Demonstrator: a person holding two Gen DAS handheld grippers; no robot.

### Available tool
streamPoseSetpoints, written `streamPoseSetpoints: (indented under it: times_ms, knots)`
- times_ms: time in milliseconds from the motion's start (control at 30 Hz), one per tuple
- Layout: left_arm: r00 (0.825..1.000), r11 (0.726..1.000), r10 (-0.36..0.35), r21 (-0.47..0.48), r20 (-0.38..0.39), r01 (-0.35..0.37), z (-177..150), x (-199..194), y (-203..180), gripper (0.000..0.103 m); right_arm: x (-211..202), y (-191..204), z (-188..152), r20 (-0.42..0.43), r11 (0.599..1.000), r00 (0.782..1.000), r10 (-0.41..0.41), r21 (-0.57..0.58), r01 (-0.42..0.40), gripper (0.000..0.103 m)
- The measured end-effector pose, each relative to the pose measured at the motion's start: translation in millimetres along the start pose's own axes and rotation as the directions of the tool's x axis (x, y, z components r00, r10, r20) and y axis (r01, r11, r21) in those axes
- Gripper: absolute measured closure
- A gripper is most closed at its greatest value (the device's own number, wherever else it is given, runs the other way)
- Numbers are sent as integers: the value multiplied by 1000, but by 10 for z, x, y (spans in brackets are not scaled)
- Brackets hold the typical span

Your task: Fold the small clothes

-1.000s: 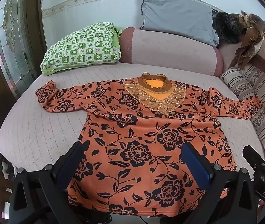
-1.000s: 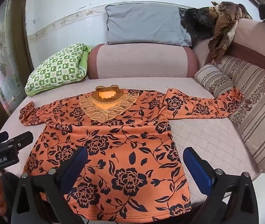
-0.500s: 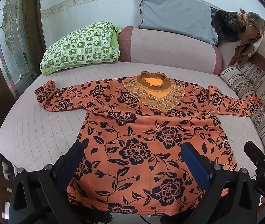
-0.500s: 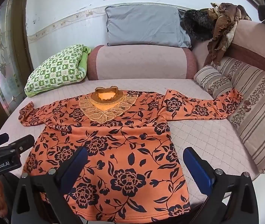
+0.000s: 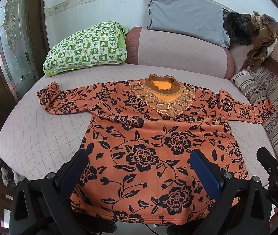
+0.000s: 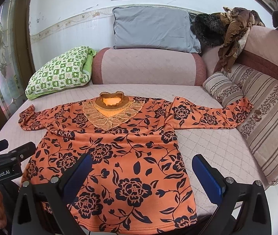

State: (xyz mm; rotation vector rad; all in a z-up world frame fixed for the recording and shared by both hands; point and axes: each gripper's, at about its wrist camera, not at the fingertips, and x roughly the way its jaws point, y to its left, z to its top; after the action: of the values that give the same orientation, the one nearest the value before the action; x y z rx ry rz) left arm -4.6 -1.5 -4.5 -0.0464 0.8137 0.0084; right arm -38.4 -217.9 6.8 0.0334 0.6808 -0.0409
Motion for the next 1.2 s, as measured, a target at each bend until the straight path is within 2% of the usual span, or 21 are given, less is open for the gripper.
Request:
streamPoseSetpoints:
  times_ms: [1200]
  knots:
    - [1000, 1000, 2, 7, -8, -2, -26, 79, 4, 0, 78, 35, 45, 12, 1000, 1000, 17, 19, -17, 0]
